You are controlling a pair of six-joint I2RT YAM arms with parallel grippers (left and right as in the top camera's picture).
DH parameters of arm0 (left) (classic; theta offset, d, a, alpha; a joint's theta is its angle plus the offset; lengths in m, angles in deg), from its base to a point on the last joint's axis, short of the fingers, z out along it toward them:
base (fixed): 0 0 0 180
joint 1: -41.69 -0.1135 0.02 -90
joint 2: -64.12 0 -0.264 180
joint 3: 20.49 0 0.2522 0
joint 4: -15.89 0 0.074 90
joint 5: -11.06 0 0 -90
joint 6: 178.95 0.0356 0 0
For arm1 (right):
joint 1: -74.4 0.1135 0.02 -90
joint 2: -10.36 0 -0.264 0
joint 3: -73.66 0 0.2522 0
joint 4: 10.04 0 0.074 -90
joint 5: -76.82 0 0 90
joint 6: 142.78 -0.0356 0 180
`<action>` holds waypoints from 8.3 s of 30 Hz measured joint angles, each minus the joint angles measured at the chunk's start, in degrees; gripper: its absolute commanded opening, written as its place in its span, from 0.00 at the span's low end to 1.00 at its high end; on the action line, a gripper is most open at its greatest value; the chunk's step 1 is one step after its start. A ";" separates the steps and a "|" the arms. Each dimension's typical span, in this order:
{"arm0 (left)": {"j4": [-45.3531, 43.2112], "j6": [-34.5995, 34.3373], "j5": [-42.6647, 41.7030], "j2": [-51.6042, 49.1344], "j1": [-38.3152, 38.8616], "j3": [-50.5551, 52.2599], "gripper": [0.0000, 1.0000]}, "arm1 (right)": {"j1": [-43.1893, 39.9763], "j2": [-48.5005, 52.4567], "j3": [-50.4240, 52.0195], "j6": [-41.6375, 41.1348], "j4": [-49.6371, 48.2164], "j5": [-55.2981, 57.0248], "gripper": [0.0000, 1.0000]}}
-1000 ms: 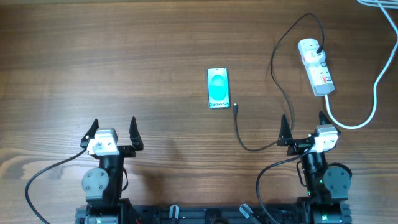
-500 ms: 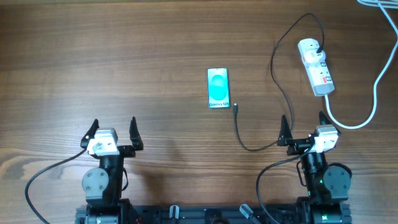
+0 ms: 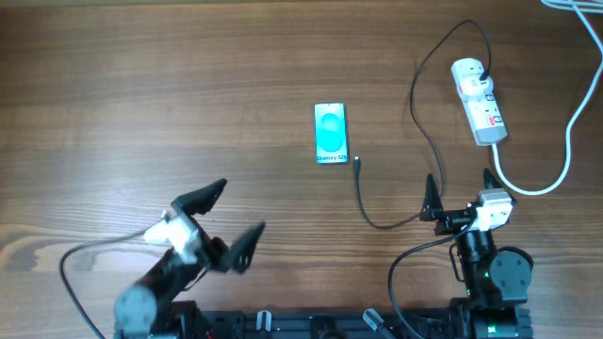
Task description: Plug charger to phone and switch on socket
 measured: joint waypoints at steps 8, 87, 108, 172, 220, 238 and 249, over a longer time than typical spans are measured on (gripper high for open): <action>-19.19 -13.18 3.96 0.13 0.13 -3.98 1.00 | 0.02 0.00 0.00 -0.02 0.00 0.00 1.00; 93.70 -9.27 47.98 -116.08 33.90 -108.87 1.00 | 0.02 -0.09 0.00 -0.02 0.02 0.00 1.00; 87.84 -7.89 47.98 -116.74 35.58 -108.87 1.00 | 0.00 -0.09 0.00 -0.02 0.02 0.00 1.00; 80.19 -7.87 48.89 -132.39 37.73 -108.85 1.00 | 0.02 -0.09 0.00 -0.02 0.02 0.00 1.00; 78.88 -8.28 53.37 -135.08 38.73 -109.26 1.00 | 0.02 -0.09 0.00 -0.02 0.02 0.00 0.99; 78.95 -8.26 53.55 -135.08 38.58 -109.37 1.00 | 0.02 -0.09 0.00 -0.02 0.02 0.00 1.00; 80.48 -8.24 54.90 -135.19 38.58 -109.37 0.99 | 0.02 -0.09 0.00 -0.02 0.02 0.00 1.00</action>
